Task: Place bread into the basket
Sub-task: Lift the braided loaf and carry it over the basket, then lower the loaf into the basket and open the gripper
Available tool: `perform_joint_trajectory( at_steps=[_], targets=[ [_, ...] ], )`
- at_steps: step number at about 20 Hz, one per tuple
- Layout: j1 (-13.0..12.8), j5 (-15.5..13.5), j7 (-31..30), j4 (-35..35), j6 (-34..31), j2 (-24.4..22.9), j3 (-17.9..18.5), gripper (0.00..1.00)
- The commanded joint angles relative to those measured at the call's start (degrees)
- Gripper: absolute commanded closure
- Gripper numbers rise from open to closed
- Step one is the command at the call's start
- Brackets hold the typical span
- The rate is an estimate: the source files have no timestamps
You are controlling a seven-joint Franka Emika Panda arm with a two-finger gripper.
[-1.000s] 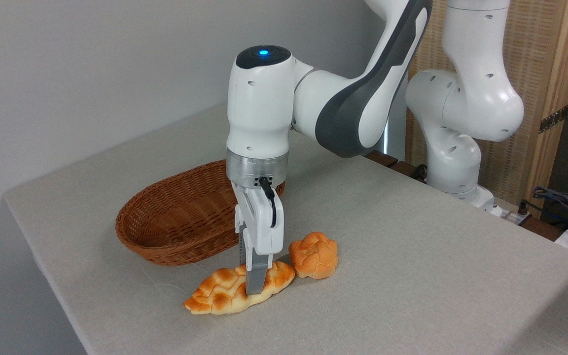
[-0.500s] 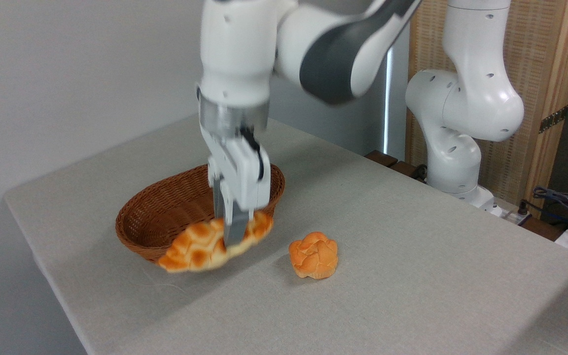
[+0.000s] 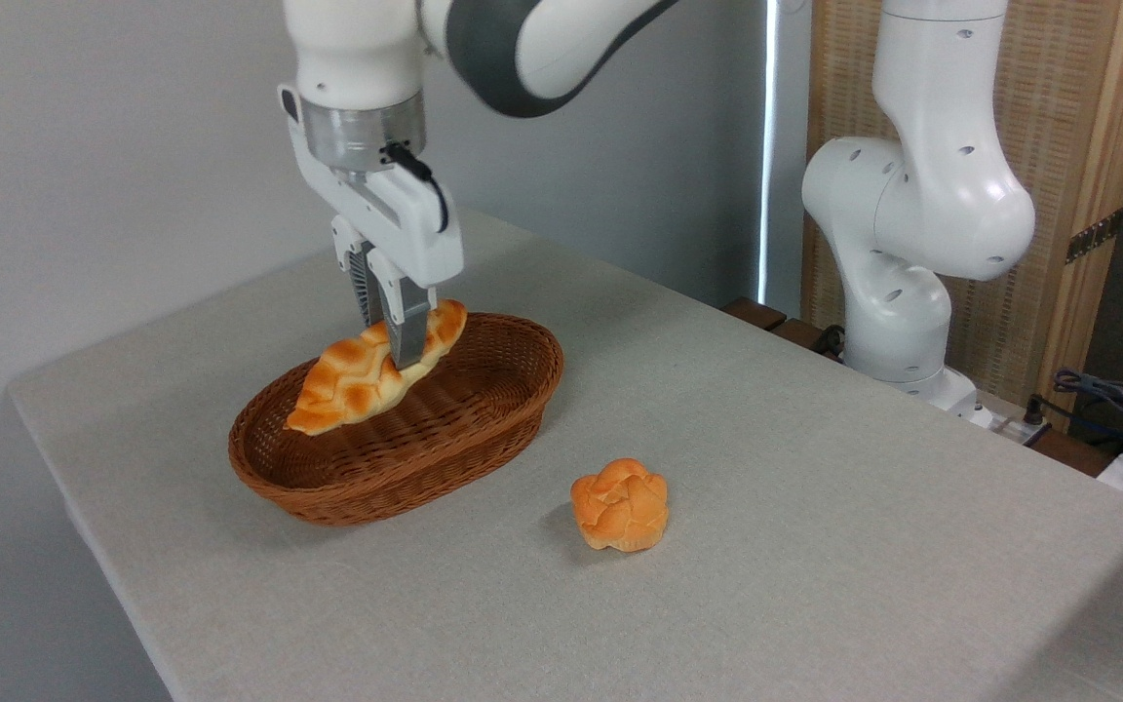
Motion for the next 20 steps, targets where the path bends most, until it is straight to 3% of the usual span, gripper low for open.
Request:
perform_joint_trajectory(
  at_steps=[1, 4, 9, 12, 20],
  targets=[
    [0.38, 1.51, -2.47, 0.66, 0.33, 2.98, -2.49, 0.6],
    [0.38, 2.84, -2.48, 0.57, 1.3, 3.69, -2.5, 0.39],
    [0.29, 2.84, -2.56, 0.4, 3.85, 5.45, -3.46, 0.26],
    [0.29, 2.93, -2.39, 0.4, 3.94, 5.45, -3.46, 0.05],
    [0.38, 2.93, -2.39, 0.48, 3.76, 5.19, -3.37, 0.0]
  ],
)
